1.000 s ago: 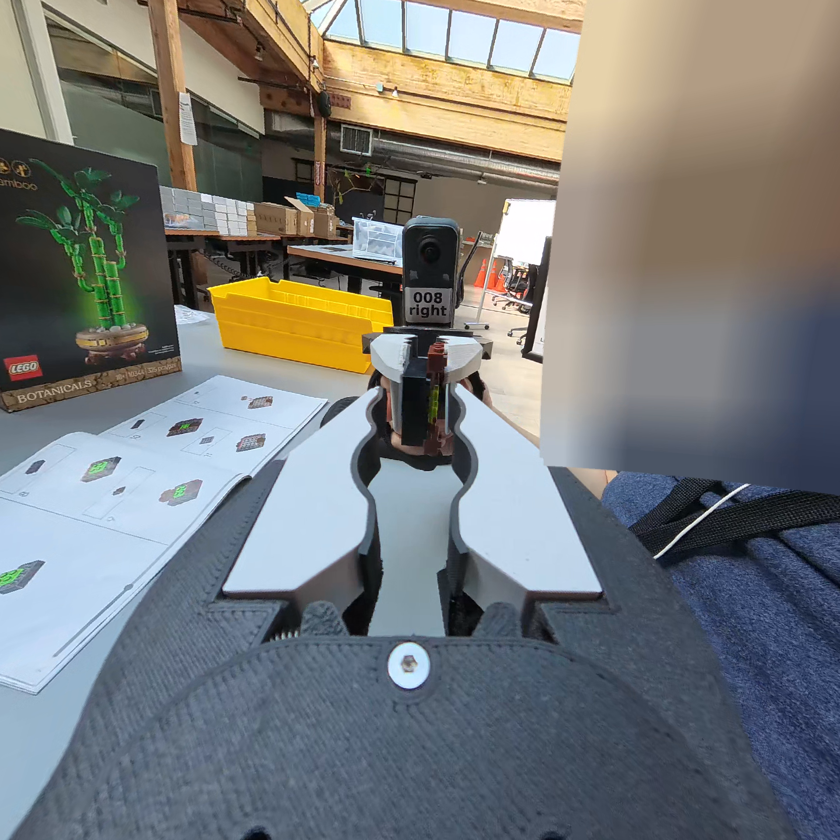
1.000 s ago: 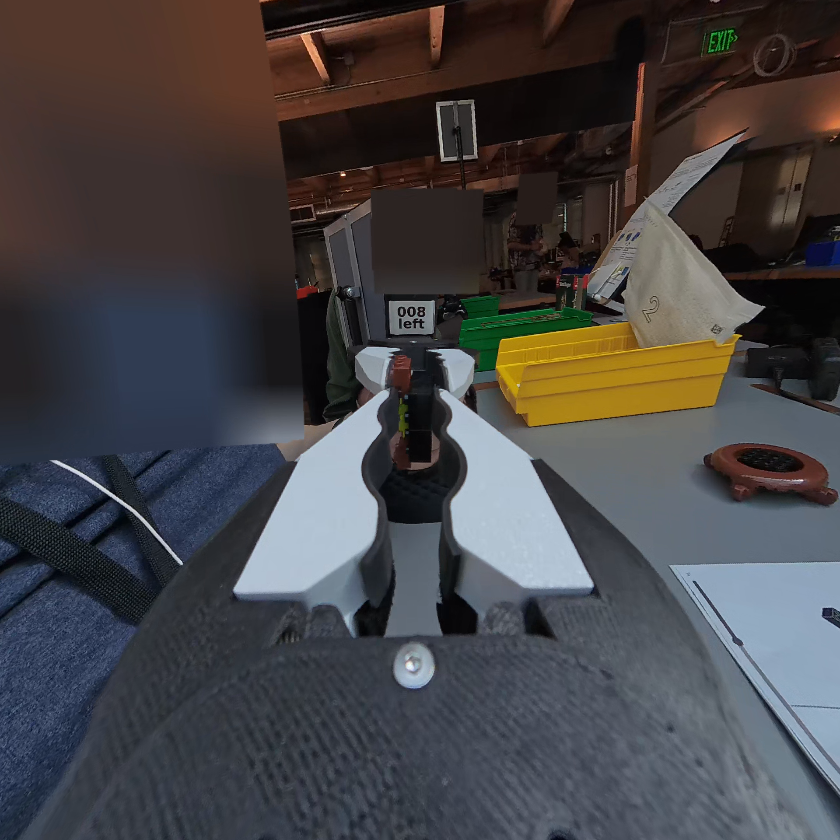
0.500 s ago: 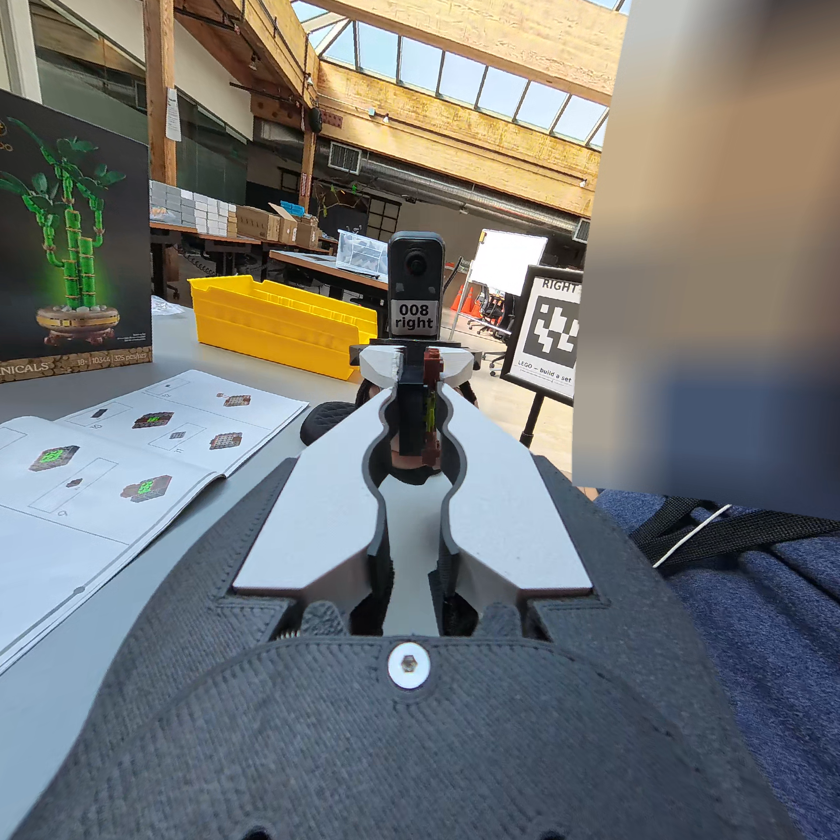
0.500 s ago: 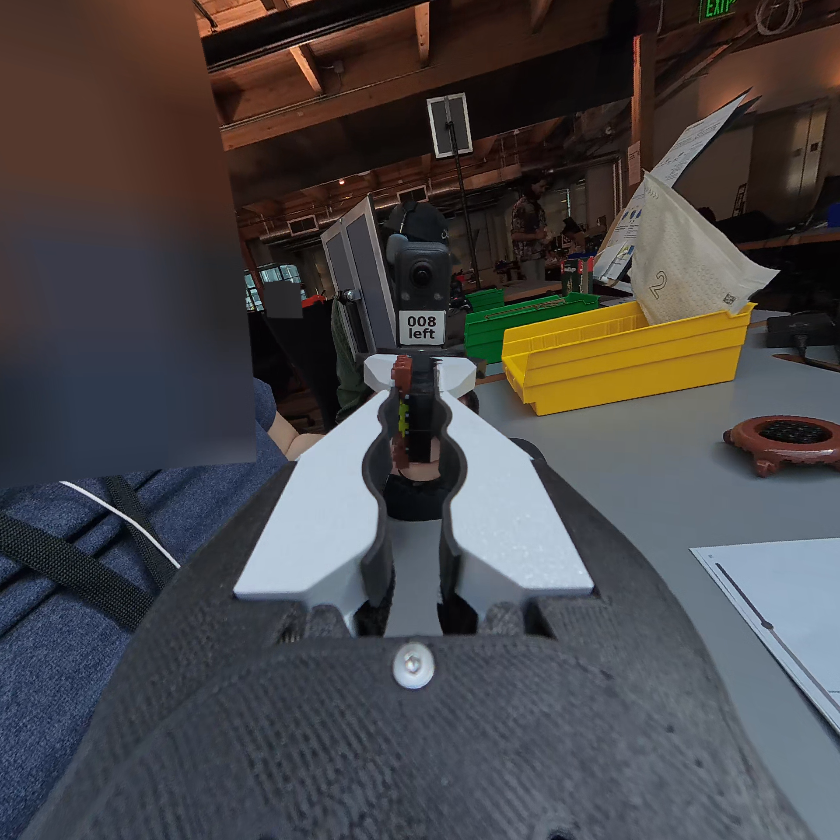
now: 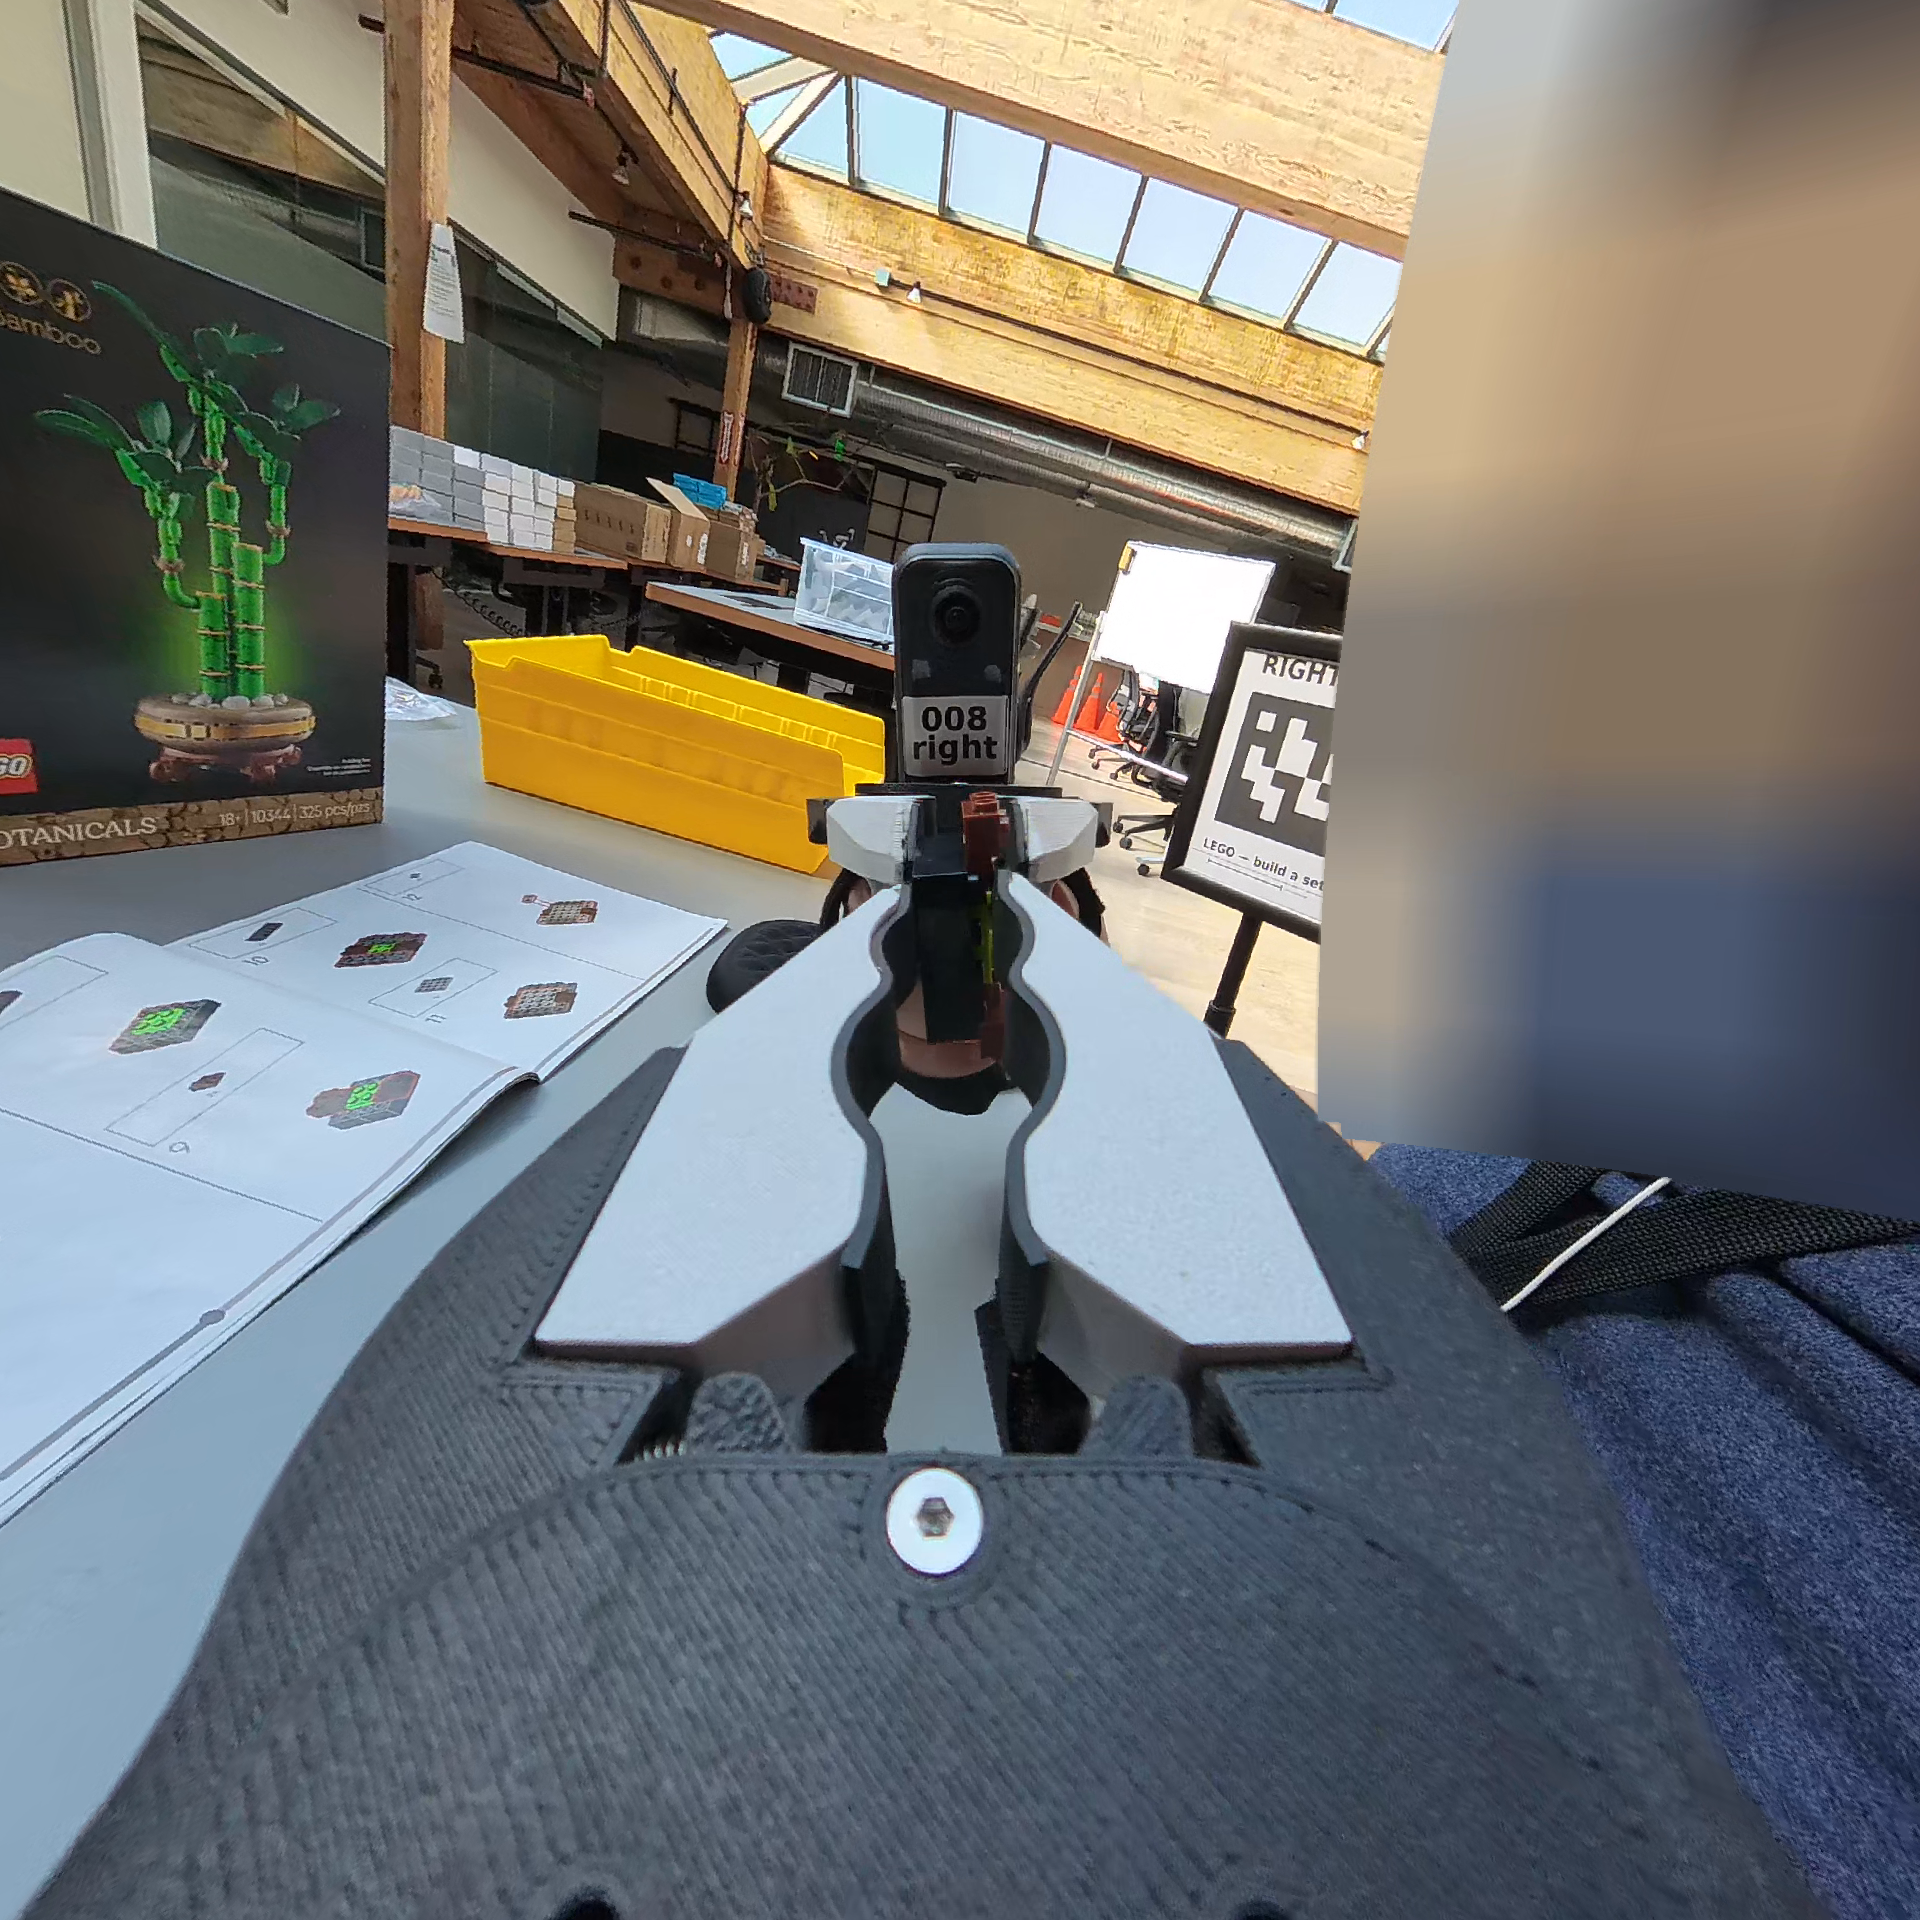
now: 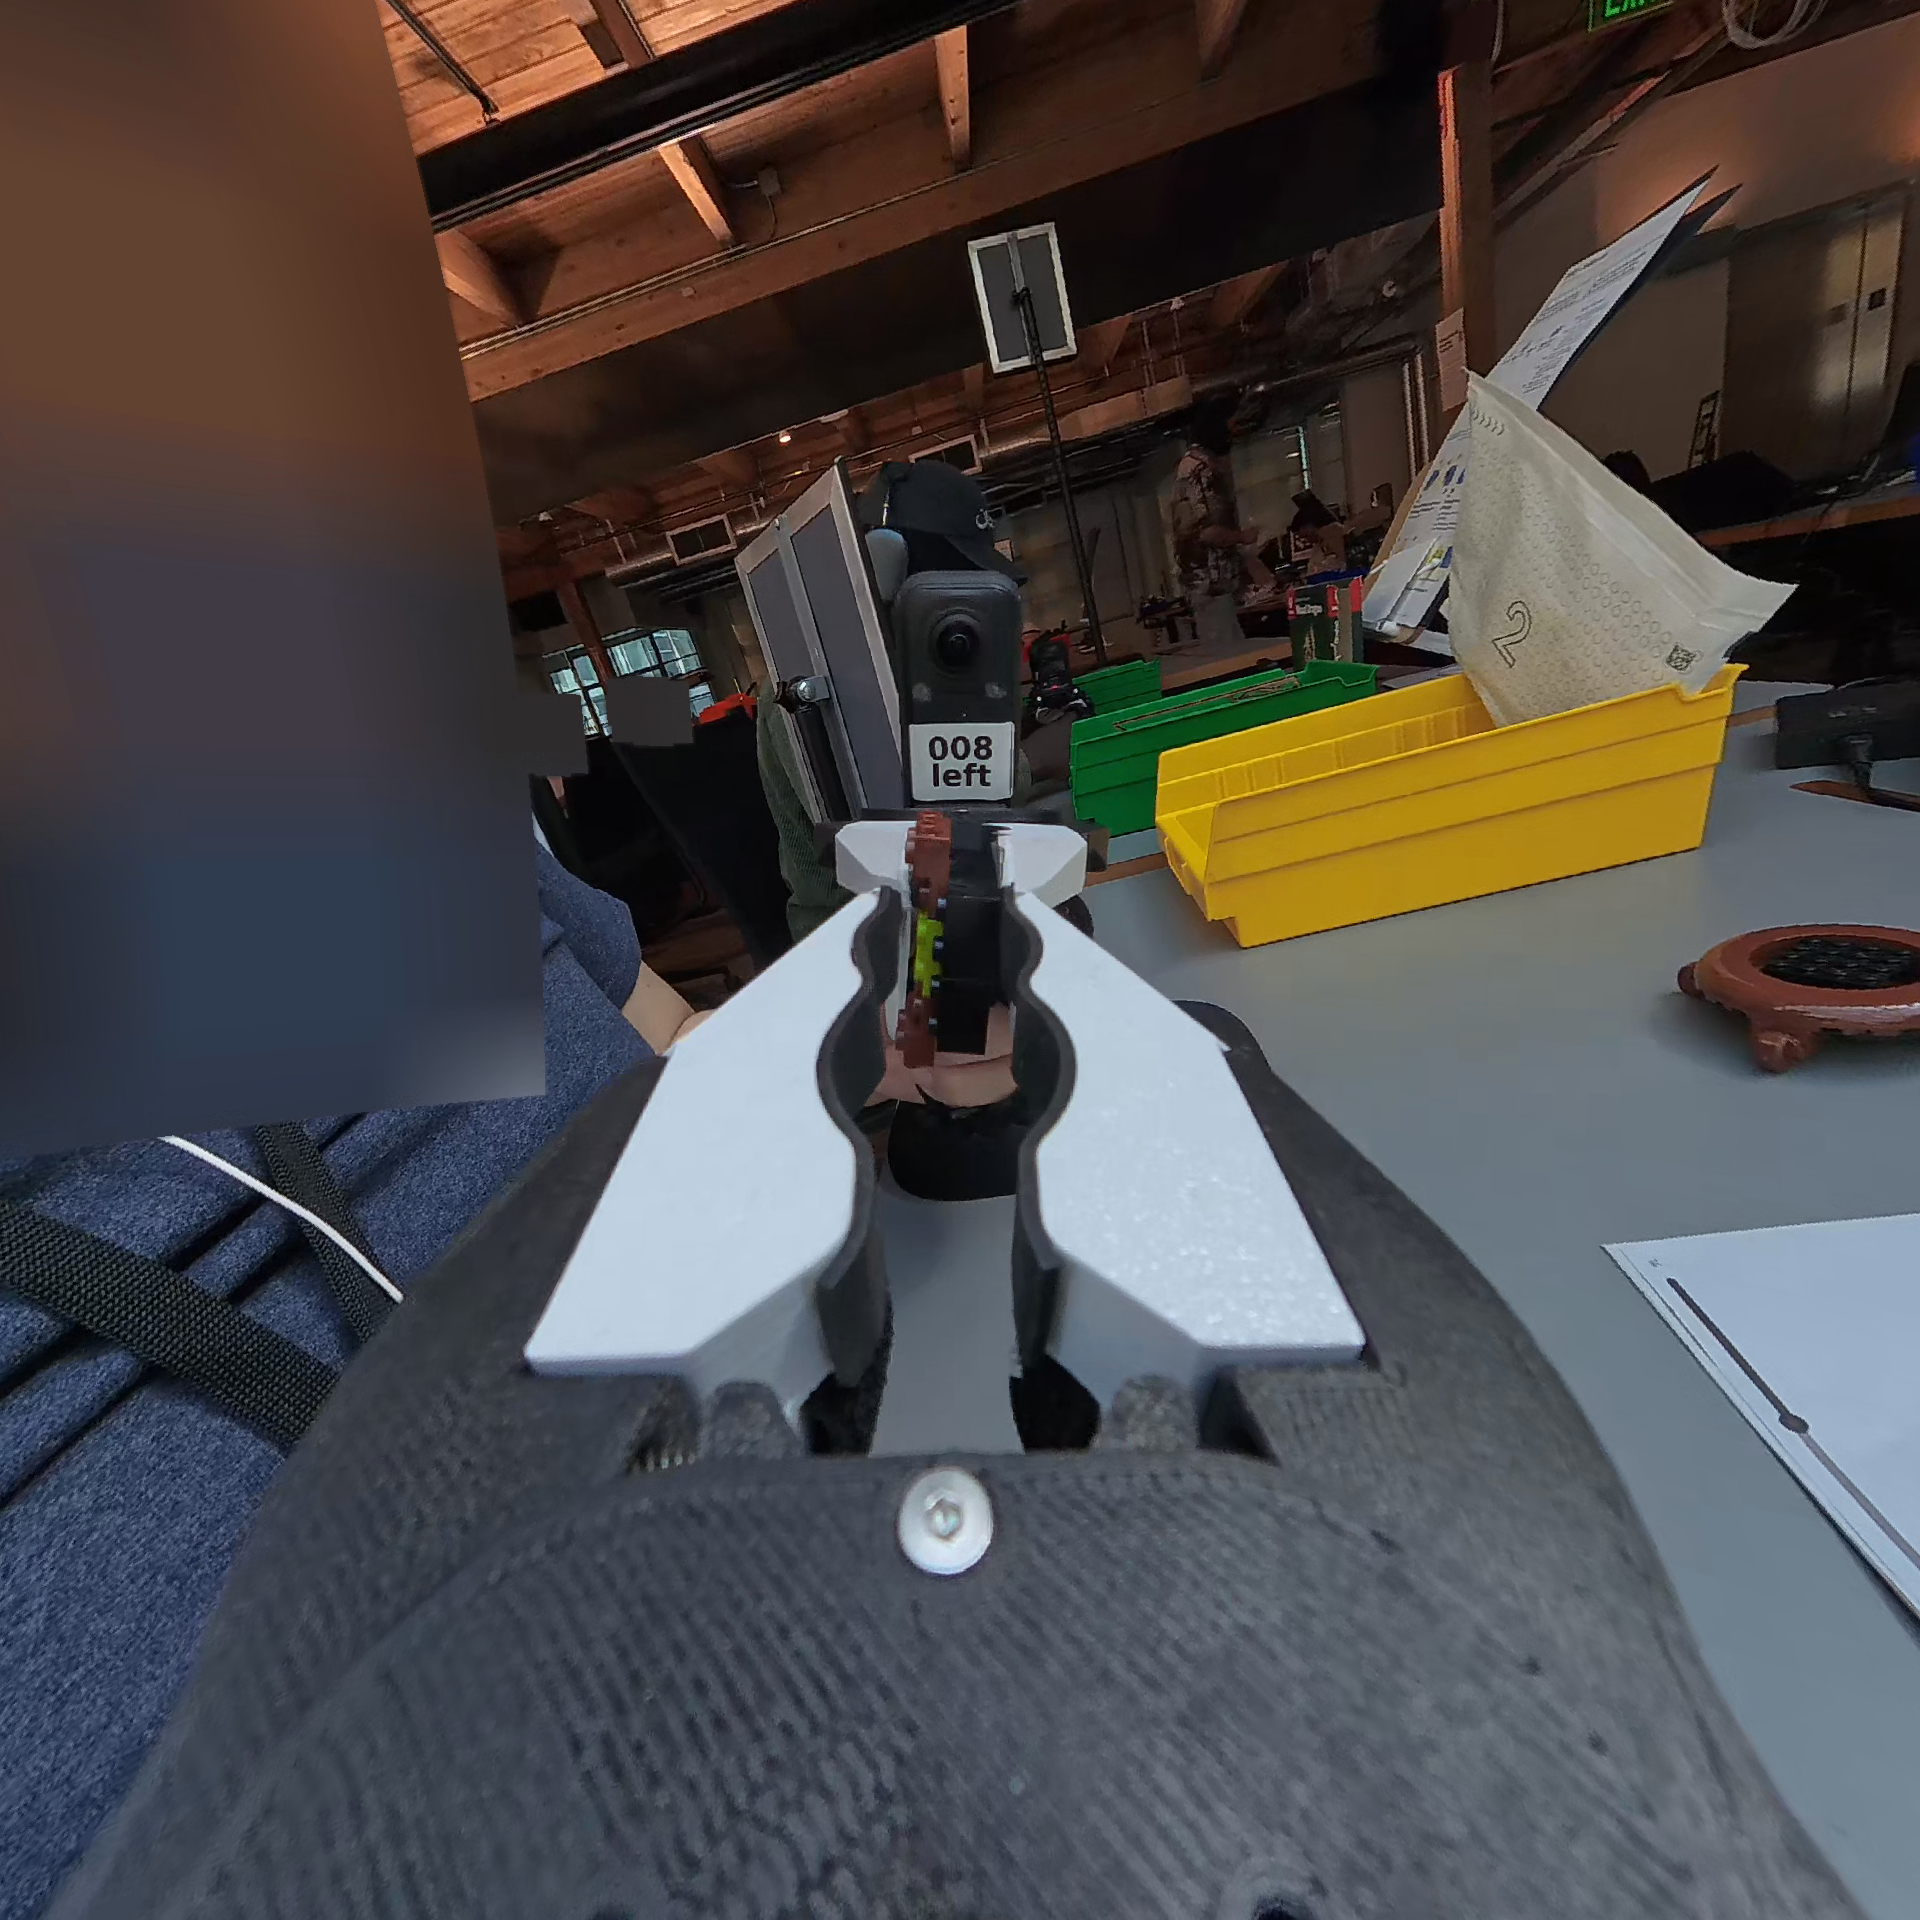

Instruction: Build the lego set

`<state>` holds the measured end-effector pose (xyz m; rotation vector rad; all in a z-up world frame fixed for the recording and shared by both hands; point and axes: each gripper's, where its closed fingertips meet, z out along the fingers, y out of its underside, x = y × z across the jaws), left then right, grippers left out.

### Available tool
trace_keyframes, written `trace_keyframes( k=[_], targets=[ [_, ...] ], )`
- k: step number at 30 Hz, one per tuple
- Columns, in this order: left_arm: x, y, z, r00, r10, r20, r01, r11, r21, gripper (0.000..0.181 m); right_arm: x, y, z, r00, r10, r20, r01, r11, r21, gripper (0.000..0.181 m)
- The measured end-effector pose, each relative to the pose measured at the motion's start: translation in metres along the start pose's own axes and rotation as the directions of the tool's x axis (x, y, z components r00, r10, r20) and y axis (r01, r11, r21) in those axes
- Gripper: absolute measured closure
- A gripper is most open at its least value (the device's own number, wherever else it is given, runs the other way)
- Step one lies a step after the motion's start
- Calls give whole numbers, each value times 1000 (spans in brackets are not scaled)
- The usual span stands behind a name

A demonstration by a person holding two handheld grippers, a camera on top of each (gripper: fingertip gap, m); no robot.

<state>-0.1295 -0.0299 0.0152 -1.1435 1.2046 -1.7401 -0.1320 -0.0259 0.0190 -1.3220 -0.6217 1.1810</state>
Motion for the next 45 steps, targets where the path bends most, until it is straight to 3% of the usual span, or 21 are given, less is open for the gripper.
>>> trace_keyframes(
  k=[10, 14, 45],
  targets=[
    [0, -2, -1, 988, -146, -51, 147, 989, 19, 169, 4, 1, -3, 993, 118, 18, -118, 993, 10, 171],
    [-3, -2, -2, 988, -148, -39, 149, 989, 23, 160, 9, 3, -5, 982, 189, 24, -190, 981, 25, 171],
    [-14, 0, -2, 988, -151, 18, 151, 988, -3, 169, 15, 7, -3, 988, 154, -21, -154, 988, 5, 171]
  ],
)
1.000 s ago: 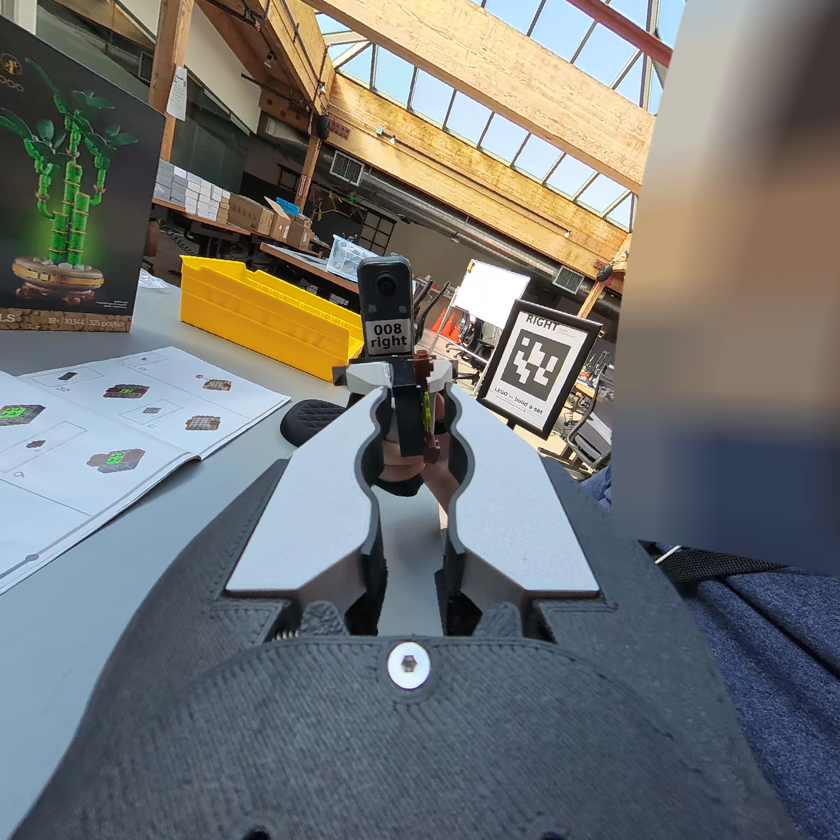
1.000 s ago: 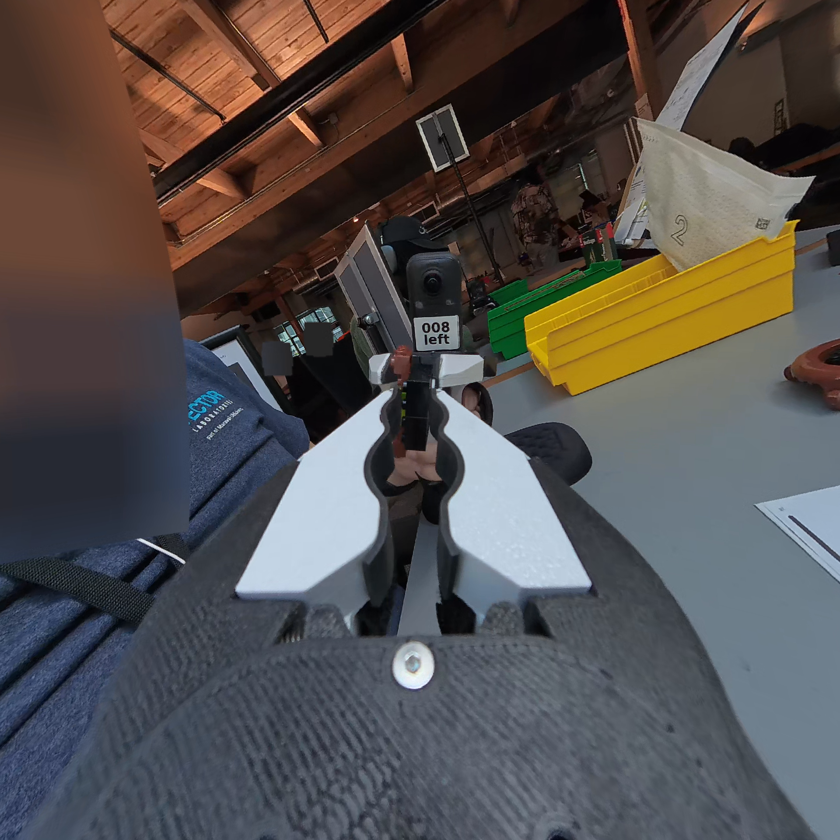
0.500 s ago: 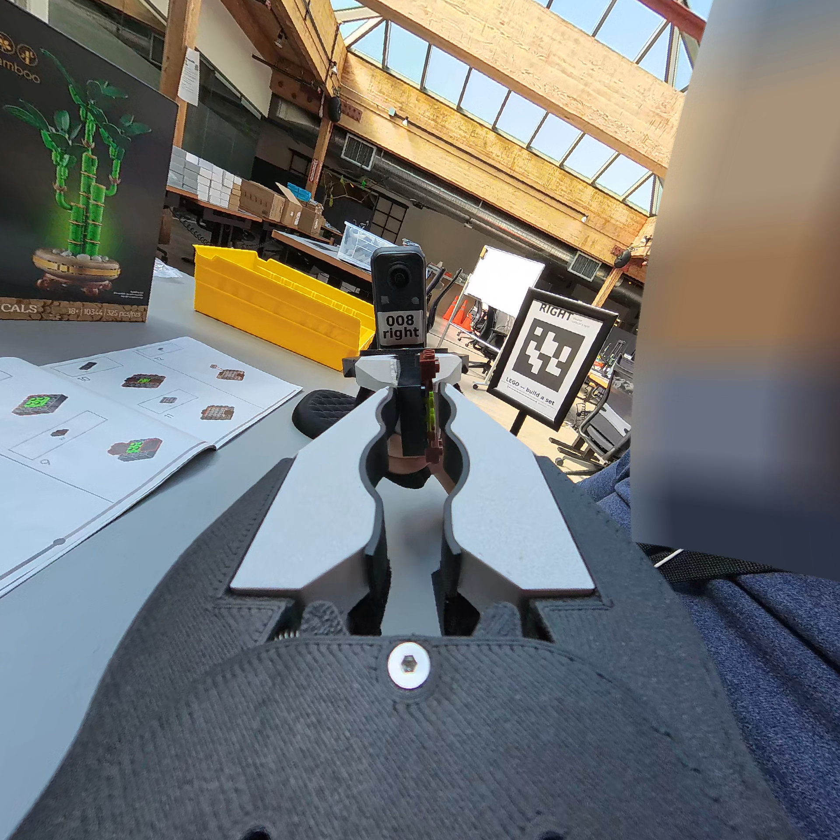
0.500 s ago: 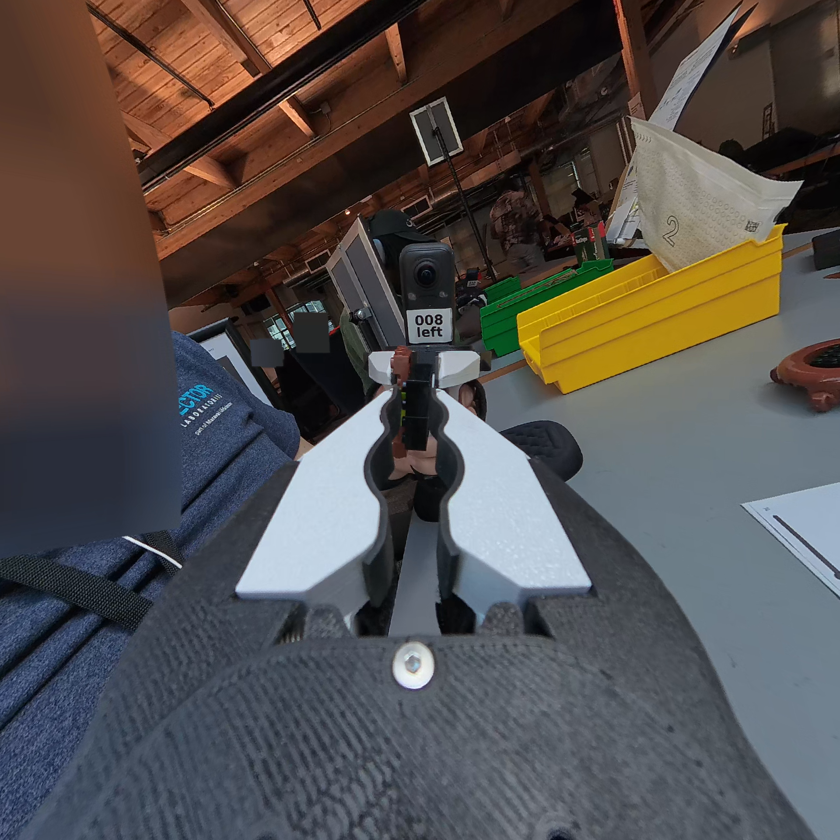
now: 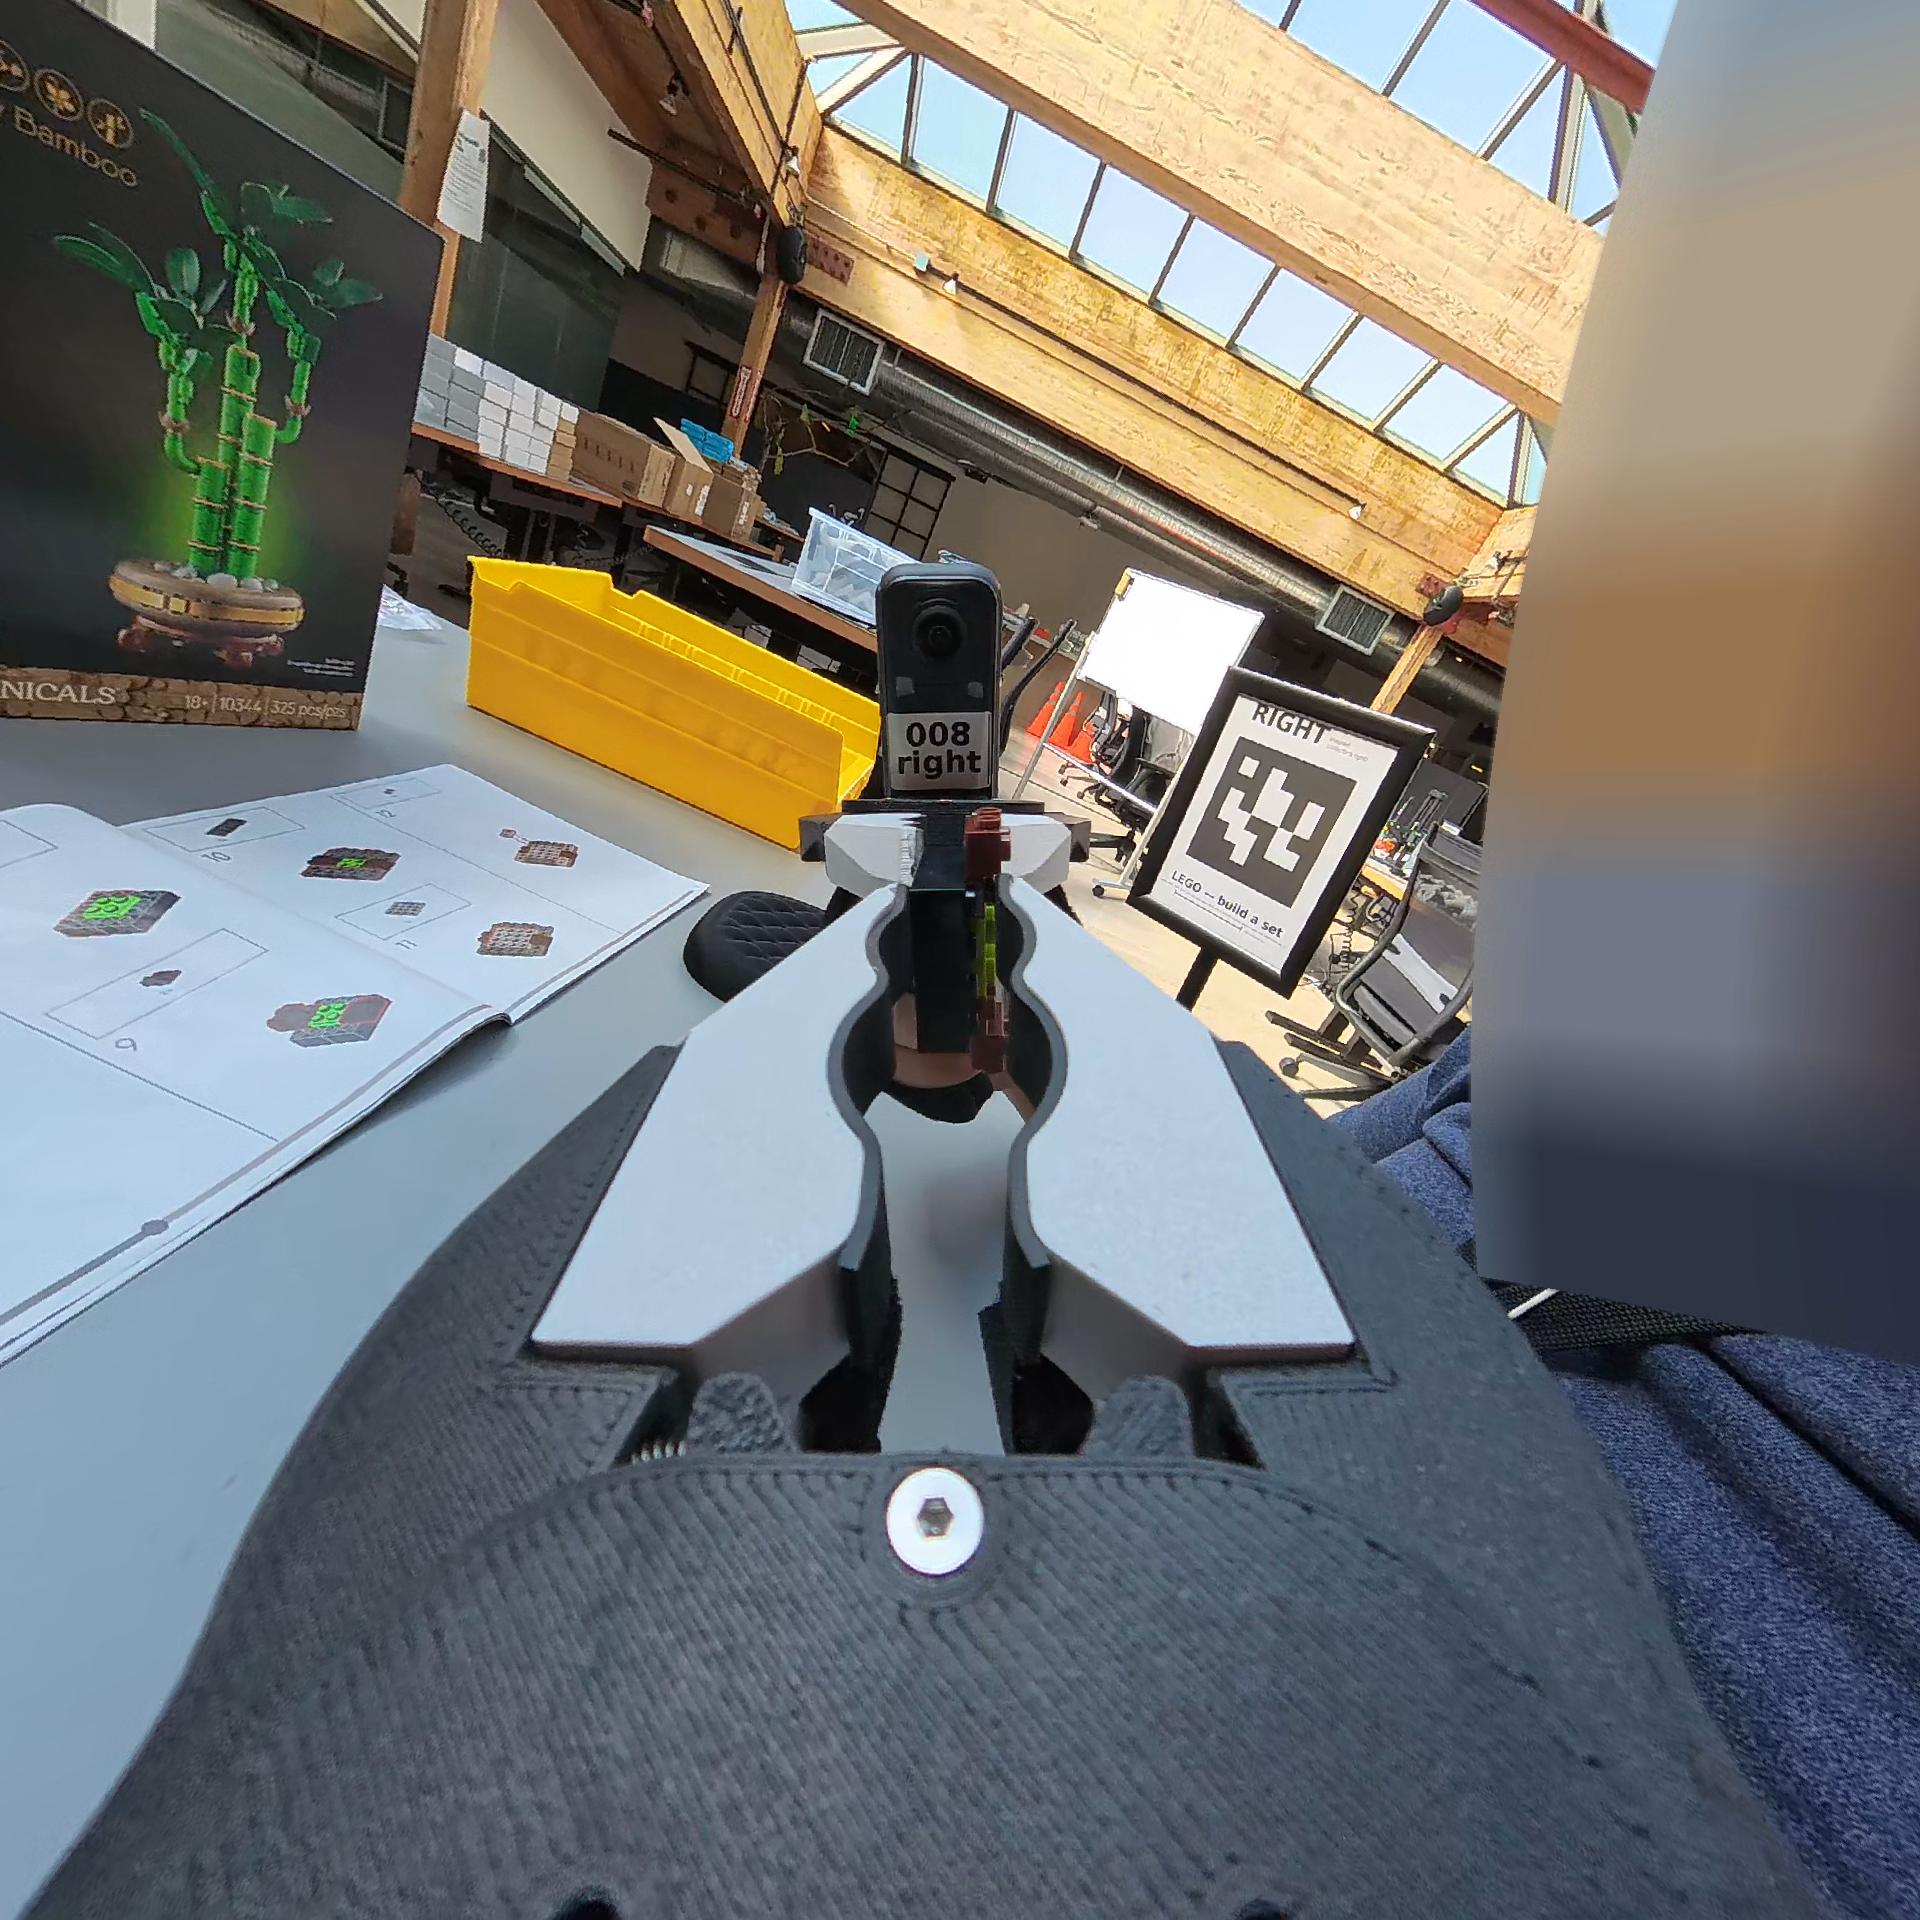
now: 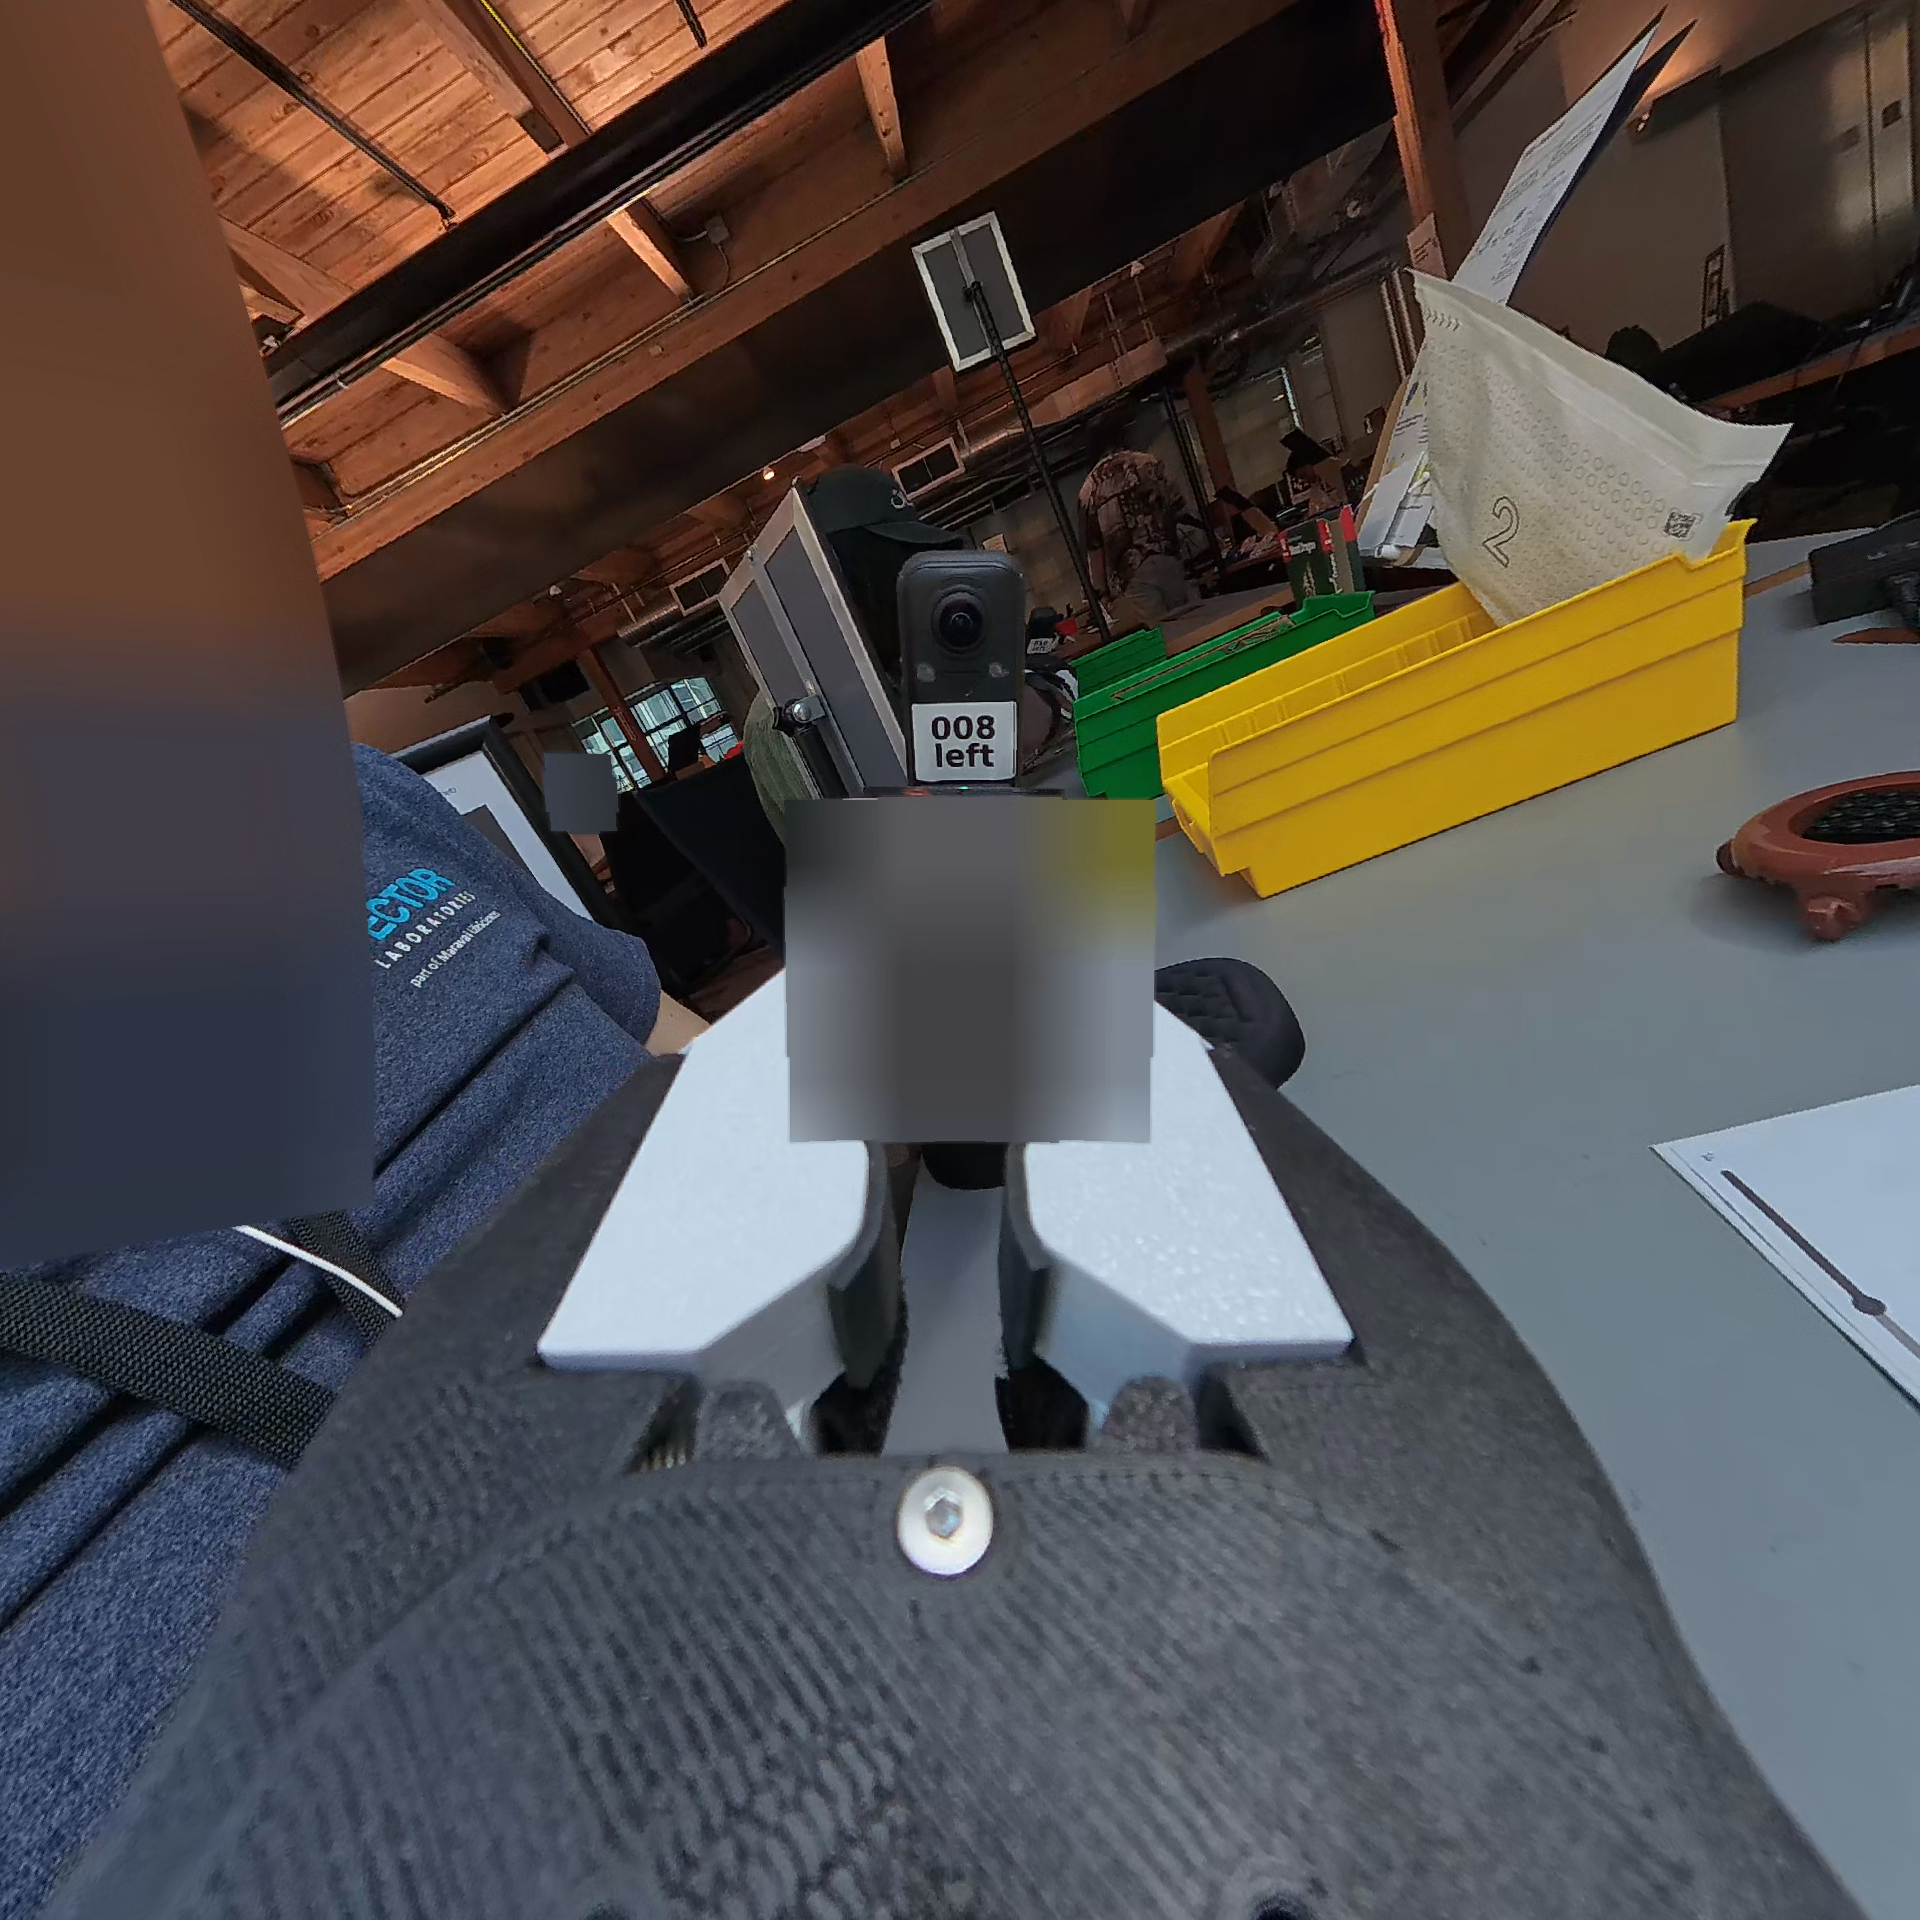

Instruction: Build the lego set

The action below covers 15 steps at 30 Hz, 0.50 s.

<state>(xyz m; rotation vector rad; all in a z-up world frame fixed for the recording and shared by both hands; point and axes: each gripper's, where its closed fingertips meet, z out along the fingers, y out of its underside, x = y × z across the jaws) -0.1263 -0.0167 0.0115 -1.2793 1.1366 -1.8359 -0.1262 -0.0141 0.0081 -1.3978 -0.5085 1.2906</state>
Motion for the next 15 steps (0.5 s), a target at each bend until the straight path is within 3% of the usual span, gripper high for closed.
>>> trace_keyframes(
  k=[15],
  targets=[
    [2, 3, 0, 999, 39, 16, -39, 999, -21, 170, -3, 3, 0, 1000, 2, 16, -2, 1000, -5, 170]
  ],
)
